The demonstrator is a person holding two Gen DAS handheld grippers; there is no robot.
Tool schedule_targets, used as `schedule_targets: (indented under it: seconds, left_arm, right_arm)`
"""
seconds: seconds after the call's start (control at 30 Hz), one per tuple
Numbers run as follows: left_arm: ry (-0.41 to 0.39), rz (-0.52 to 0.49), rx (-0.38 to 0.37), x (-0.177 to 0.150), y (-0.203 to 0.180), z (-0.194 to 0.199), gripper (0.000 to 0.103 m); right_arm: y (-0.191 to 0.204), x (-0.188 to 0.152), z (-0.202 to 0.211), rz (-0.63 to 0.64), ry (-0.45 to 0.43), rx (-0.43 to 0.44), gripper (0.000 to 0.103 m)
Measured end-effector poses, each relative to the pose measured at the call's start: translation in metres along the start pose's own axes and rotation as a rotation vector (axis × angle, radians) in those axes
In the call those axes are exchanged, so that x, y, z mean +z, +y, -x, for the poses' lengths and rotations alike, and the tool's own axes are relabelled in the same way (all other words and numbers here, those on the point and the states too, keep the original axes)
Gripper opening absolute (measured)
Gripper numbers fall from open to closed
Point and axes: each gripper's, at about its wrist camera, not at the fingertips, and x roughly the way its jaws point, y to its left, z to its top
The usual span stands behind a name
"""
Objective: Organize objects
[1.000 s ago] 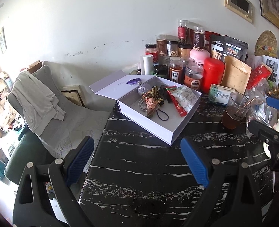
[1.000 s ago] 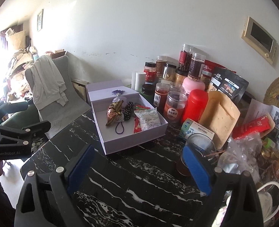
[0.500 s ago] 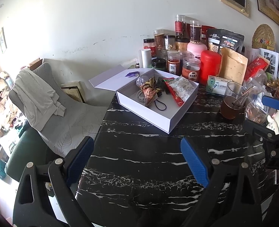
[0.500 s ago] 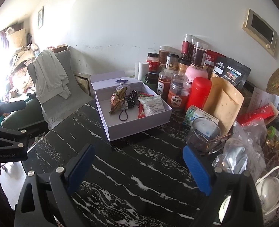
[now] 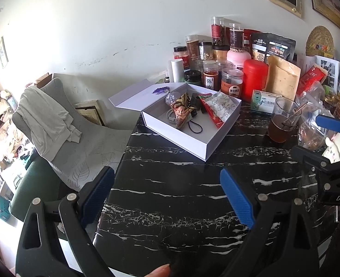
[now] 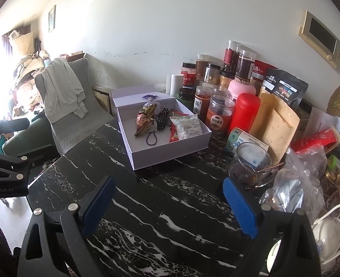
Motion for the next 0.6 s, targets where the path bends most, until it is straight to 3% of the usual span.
schedule_targets:
  seconds: [0.6]
  left_arm:
    - [0.024, 0.019, -0.001, -0.006, 0.0002, -0.0088, 0.093]
  right_arm:
    - [0.0037, -0.0017, -0.0014, 0.013, 0.007, 0.0, 0.095]
